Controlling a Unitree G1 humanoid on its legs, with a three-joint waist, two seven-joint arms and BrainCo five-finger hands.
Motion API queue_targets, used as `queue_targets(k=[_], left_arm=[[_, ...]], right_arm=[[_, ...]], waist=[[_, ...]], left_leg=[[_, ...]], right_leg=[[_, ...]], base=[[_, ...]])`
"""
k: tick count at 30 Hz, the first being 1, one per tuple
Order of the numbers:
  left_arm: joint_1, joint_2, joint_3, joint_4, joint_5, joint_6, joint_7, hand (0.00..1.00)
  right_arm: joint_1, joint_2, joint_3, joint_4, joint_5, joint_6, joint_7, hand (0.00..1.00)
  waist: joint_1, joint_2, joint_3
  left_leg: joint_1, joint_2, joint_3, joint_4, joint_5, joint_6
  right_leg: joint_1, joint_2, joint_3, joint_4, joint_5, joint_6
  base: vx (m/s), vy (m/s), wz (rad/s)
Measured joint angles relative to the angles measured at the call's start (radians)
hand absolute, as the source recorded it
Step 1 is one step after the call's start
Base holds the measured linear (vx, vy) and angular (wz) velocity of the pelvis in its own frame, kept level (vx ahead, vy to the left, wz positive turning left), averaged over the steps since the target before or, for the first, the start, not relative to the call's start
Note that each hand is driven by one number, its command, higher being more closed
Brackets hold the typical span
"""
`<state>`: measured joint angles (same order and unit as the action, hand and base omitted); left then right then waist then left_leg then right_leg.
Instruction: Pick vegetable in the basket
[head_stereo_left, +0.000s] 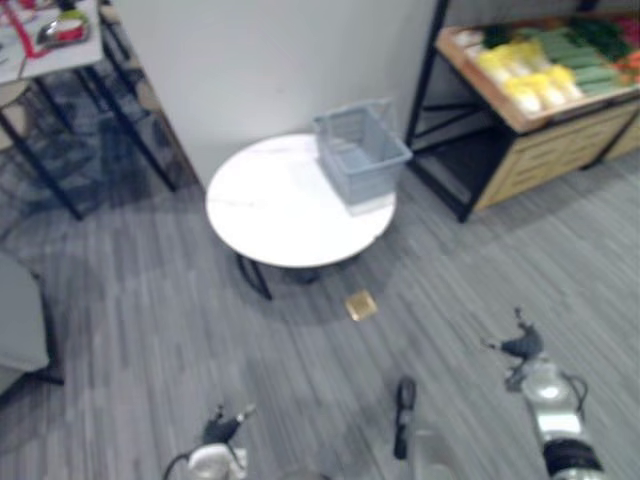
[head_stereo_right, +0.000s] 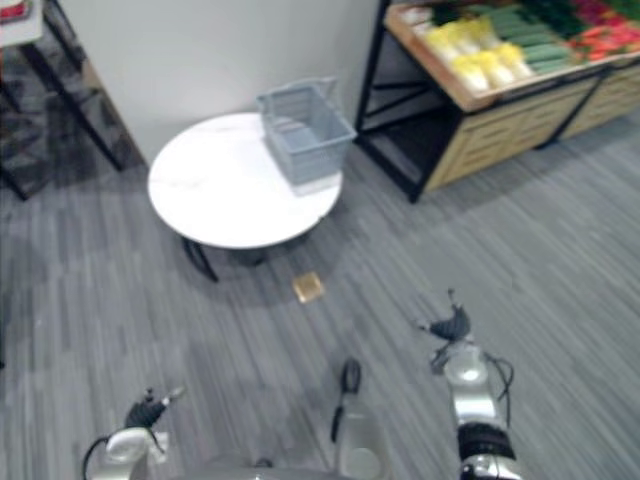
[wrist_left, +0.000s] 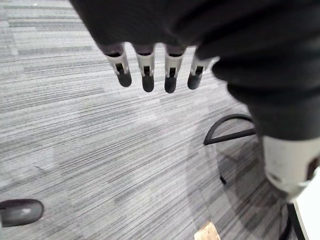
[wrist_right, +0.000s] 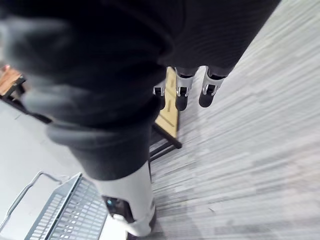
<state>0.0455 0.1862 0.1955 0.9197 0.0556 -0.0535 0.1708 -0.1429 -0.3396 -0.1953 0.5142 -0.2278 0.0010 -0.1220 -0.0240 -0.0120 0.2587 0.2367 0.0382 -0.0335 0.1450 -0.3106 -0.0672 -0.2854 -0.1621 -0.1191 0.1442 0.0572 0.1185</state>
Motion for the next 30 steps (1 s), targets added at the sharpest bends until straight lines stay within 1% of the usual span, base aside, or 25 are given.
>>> queue_targets(k=[2,3,4,6,7,8,9,12,14,15,16,17,18,19,20,21,22,23,24,25,26,27,28,29,30], left_arm=[[0.005,-0.005,0.000,0.023,0.006,-0.004,-0.001,0.00],[0.015,-0.019,0.007,0.040,0.006,-0.003,-0.001,0.00],[0.027,-0.025,0.012,0.038,0.006,-0.004,-0.001,0.00],[0.070,-0.050,0.016,0.038,0.005,-0.001,-0.001,0.00],[0.090,-0.060,0.016,0.039,0.000,0.002,-0.001,0.00],[0.098,-0.063,0.016,0.038,-0.003,0.004,-0.001,0.00],[0.107,-0.066,0.016,0.038,-0.005,0.011,-0.001,0.00],[0.127,-0.076,0.037,0.035,-0.005,0.014,-0.001,0.00],[0.143,-0.081,0.051,0.033,-0.004,0.014,-0.001,0.00],[0.142,-0.081,0.055,0.032,-0.004,0.014,-0.001,0.00],[0.139,-0.086,0.058,0.029,-0.004,0.014,0.000,0.00],[0.152,-0.100,0.058,0.027,-0.004,0.014,0.000,0.00],[0.142,-0.099,0.058,0.032,-0.004,0.014,0.000,0.00],[0.134,-0.096,0.057,0.033,-0.002,0.014,-0.002,0.00],[0.124,-0.107,0.055,0.036,0.001,0.019,-0.008,0.00],[0.124,-0.101,0.059,0.033,0.005,0.020,-0.013,0.00],[0.124,-0.075,0.042,0.034,0.007,0.023,-0.018,0.00],[0.119,-0.065,0.035,0.035,0.008,0.025,-0.018,0.00],[0.111,-0.064,0.022,0.035,0.008,0.029,-0.018,0.00],[0.103,-0.053,0.006,0.035,0.008,0.029,-0.015,0.00],[0.098,-0.048,0.005,0.035,0.008,0.029,-0.014,0.00],[0.081,-0.038,0.000,0.036,0.008,0.030,-0.014,0.00],[0.060,-0.039,-0.003,0.035,0.008,0.030,-0.015,0.00],[0.052,-0.039,-0.005,0.035,0.008,0.029,-0.015,0.00],[0.038,-0.037,-0.011,0.037,0.008,0.030,-0.017,0.00]], right_arm=[[-0.021,-0.022,0.007,-0.056,-0.028,0.001,0.002,0.00],[-0.035,-0.033,0.013,-0.075,-0.050,0.001,0.001,0.00],[-0.048,-0.036,0.020,-0.078,-0.051,0.001,0.001,0.00],[-0.098,-0.047,0.076,-0.078,-0.055,0.001,0.001,0.00],[-0.118,-0.043,0.107,-0.078,-0.055,0.001,-0.001,0.00],[-0.124,-0.042,0.122,-0.078,-0.055,0.001,-0.001,0.00],[-0.134,-0.041,0.138,-0.078,-0.055,0.001,0.000,0.00],[-0.196,-0.046,0.158,-0.079,-0.057,0.001,0.000,0.00],[-0.214,-0.069,0.174,-0.079,-0.074,-0.001,0.000,0.00],[-0.215,-0.080,0.177,-0.079,-0.079,-0.001,0.000,0.00],[-0.218,-0.106,0.184,-0.079,-0.083,0.001,-0.001,0.00],[-0.227,-0.148,0.205,-0.080,-0.090,0.000,-0.001,0.00],[-0.229,-0.147,0.204,-0.079,-0.091,0.001,-0.003,0.00],[-0.230,-0.142,0.214,-0.084,-0.102,0.002,0.002,0.00],[-0.233,-0.142,0.214,-0.103,-0.129,0.001,0.003,0.00],[-0.239,-0.137,0.215,-0.110,-0.139,0.000,0.003,0.00],[-0.275,-0.132,0.240,-0.114,-0.170,-0.001,0.002,0.00],[-0.290,-0.133,0.251,-0.114,-0.179,-0.003,0.002,0.00],[-0.305,-0.133,0.262,-0.114,-0.196,-0.009,0.002,0.00],[-0.331,-0.133,0.298,-0.114,-0.206,-0.015,0.001,0.00],[-0.344,-0.134,0.314,-0.114,-0.206,-0.019,0.001,0.00],[-0.367,-0.135,0.334,-0.115,-0.206,-0.033,0.002,0.00],[-0.383,-0.137,0.341,-0.114,-0.206,-0.037,0.003,0.00],[-0.387,-0.139,0.343,-0.113,-0.206,-0.036,0.008,0.00],[-0.390,-0.159,0.356,-0.112,-0.206,-0.036,0.021,0.00]], waist=[[-0.001,0.034,-0.004],[0.000,0.054,-0.005],[0.000,0.058,-0.004],[0.007,0.073,0.008],[0.027,0.081,0.016],[0.034,0.078,0.020],[0.052,0.063,0.028],[0.066,0.049,0.040],[0.066,0.048,0.039],[0.065,0.050,0.039],[0.065,0.055,0.034],[0.064,0.084,0.018],[0.070,0.072,0.020],[0.077,0.016,0.014],[0.082,-0.014,0.018],[0.085,-0.025,0.018],[0.082,-0.039,0.020],[0.080,-0.042,0.021],[0.080,-0.040,0.022],[0.080,-0.037,0.022],[0.079,-0.036,0.023],[0.078,-0.034,0.023],[0.077,-0.032,0.024],[0.075,-0.031,0.024],[0.072,-0.032,0.024]], left_leg=[[0.012,0.055,-0.013,0.064,-0.001,-0.009],[-0.011,0.092,-0.011,0.178,0.008,-0.019],[-0.041,0.106,-0.009,0.271,0.023,-0.030],[-0.199,0.173,0.002,0.670,0.205,-0.014],[-0.271,0.218,0.045,0.840,0.182,0.002],[-0.300,0.230,0.066,0.890,0.168,0.012],[-0.343,0.230,0.104,0.915,0.141,0.019],[-0.447,0.187,0.199,0.723,0.097,0.010],[-0.444,0.134,0.316,0.427,0.104,0.017],[-0.445,0.121,0.354,0.358,0.117,0.023],[-0.435,0.093,0.429,0.205,0.195,0.031],[-0.425,0.092,0.483,0.093,0.323,0.069],[-0.415,0.075,0.487,0.103,0.313,0.179],[-0.399,0.027,0.490,0.094,0.283,0.171],[-0.368,-0.005,0.487,0.072,0.260,0.172],[-0.348,-0.019,0.483,0.060,0.254,0.172],[-0.289,-0.049,0.455,0.030,0.235,0.173],[-0.267,-0.051,0.451,0.022,0.229,0.170],[-0.237,-0.052,0.437,0.011,0.225,0.169],[-0.195,-0.050,0.414,-0.009,0.224,0.168],[-0.183,-0.045,0.400,-0.018,0.225,0.167],[-0.173,-0.032,0.374,-0.031,0.227,0.164],[-0.175,-0.017,0.339,-0.044,0.235,0.151],[-0.178,-0.011,0.322,-0.050,0.238,0.145],[-0.180,0.001,0.292,-0.063,0.243,0.117]], right_leg=[[-0.031,0.026,-0.020,0.180,-0.007,-0.011],[-0.015,0.044,-0.055,0.253,-0.073,-0.073],[0.002,0.052,-0.065,0.273,-0.104,-0.082],[0.111,0.094,-0.094,0.253,-0.153,-0.114],[0.190,0.123,-0.094,0.212,-0.167,-0.136],[0.231,0.130,-0.092,0.188,-0.171,-0.143],[0.303,0.127,-0.088,0.140,-0.177,-0.153],[0.421,0.119,-0.073,0.034,-0.202,-0.143],[0.476,0.099,-0.073,-0.009,-0.214,-0.110],[0.499,0.094,-0.078,-0.019,-0.220,-0.102],[0.532,0.092,-0.092,-0.032,-0.241,-0.076],[0.539,0.110,-0.094,-0.012,-0.285,-0.052],[0.543,0.098,-0.093,0.020,-0.317,-0.044],[0.530,0.049,-0.100,0.087,-0.353,-0.042],[0.505,0.011,-0.100,0.196,-0.365,-0.032],[0.481,-0.007,-0.097,0.276,-0.363,-0.029],[0.393,-0.050,-0.079,0.532,-0.314,0.053],[0.350,-0.062,-0.059,0.636,-0.316,0.064],[0.302,-0.068,-0.048,0.746,-0.324,0.047],[0.246,-0.078,-0.057,0.815,-0.349,0.003],[0.221,-0.085,-0.066,0.810,-0.362,-0.020],[0.173,-0.091,-0.072,0.746,-0.381,-0.055],[0.135,-0.090,-0.063,0.618,-0.383,-0.064],[0.121,-0.088,-0.053,0.555,-0.380,-0.061],[0.109,-0.083,-0.018,0.407,-0.365,-0.040]], base=[[0.69,-0.393,0.68],[0.59,-0.378,0.46],[0.55,-0.379,0.32],[0.50,-0.330,0.01],[0.39,-0.207,-0.19],[0.57,-0.276,-0.20],[0.55,-0.230,-0.14],[0.45,-0.095,-0.14],[0.40,0.064,-0.03],[0.54,0.127,0.14],[0.49,0.148,0.22],[0.49,0.164,0.18],[0.45,0.160,0.24],[0.43,0.162,0.28],[0.43,0.151,0.29],[0.44,0.135,0.31],[0.36,0.074,0.27],[0.43,0.028,0.37],[0.39,-0.029,0.43],[0.37,-0.049,0.47],[0.32,-0.081,0.61],[0.28,-0.128,0.74],[0.30,-0.197,0.79],[0.23,-0.199,0.94],[0.25,-0.302,0.99]])
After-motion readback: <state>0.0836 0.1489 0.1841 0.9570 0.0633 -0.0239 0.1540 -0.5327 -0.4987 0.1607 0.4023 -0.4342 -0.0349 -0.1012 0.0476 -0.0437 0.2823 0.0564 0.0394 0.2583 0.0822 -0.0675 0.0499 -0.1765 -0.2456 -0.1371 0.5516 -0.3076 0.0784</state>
